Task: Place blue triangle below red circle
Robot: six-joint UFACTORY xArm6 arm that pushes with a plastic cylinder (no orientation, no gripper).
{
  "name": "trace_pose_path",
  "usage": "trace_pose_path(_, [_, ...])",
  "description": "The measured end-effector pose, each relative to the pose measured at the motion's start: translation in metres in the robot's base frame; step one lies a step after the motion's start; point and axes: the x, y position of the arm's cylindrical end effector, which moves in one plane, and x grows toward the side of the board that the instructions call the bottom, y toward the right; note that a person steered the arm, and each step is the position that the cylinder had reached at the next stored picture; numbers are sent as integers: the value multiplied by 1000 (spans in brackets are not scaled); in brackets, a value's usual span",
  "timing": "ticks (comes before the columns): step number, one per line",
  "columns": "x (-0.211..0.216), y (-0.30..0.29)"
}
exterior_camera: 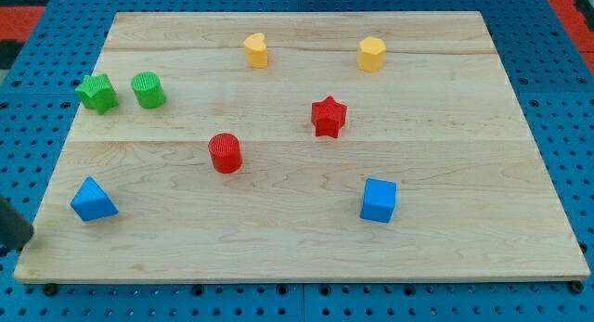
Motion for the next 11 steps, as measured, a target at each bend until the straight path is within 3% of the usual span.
trace_pose_path(2, [-45, 23])
trace_pose_path(4, [-41, 131])
trace_pose_path(6, [-41, 192])
trace_pose_path(8, [-38, 180])
trace_pose_path(11, [-17, 223])
